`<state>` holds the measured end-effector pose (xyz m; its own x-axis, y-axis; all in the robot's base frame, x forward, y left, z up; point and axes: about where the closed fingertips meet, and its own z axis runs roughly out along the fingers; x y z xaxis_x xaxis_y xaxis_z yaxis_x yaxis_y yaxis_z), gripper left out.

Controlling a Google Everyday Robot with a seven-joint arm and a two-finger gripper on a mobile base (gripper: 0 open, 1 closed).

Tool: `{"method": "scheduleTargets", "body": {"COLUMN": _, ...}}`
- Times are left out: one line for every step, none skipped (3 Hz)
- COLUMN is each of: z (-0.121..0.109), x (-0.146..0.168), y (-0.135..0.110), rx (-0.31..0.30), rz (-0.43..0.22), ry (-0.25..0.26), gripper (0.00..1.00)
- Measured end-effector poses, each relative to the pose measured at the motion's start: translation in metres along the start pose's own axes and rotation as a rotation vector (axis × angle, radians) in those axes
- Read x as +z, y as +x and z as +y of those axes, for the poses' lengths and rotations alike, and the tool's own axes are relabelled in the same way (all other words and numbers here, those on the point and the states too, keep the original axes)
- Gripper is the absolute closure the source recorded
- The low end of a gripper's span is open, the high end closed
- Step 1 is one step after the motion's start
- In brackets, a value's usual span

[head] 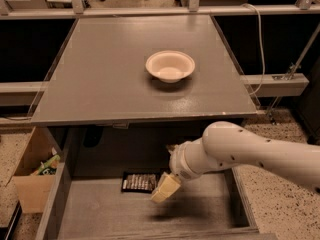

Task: Pick rxbar chocolate from top drawer and place on counter

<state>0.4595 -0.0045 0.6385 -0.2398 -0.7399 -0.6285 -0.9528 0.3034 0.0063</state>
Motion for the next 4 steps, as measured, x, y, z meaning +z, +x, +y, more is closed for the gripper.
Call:
{"method": "scheduleTargets", "body": {"z": 0.009, "x": 0.011, "y": -0.004, "rx": 0.046, "rz": -0.046, "ry": -0.007, "gripper": 0.0}}
{"method": "scheduleTargets", "body": {"z": 0.019, "x": 0.029, "y": -0.002, "rx": 0.055, "rz": -0.028, "ry": -0.005, "gripper": 0.0}}
{"method": "scheduleTargets", "body": {"z": 0.021, "x": 0.047, "y": 0.001, "rx": 0.04, "rz": 0.012, "ry": 0.026, "gripper": 0.0}}
{"method": "scheduleTargets", "body": {"z": 0.016, "x": 0.066, "y": 0.015, "rx": 0.036, "rz": 0.077, "ry": 0.069, "gripper": 0.0}}
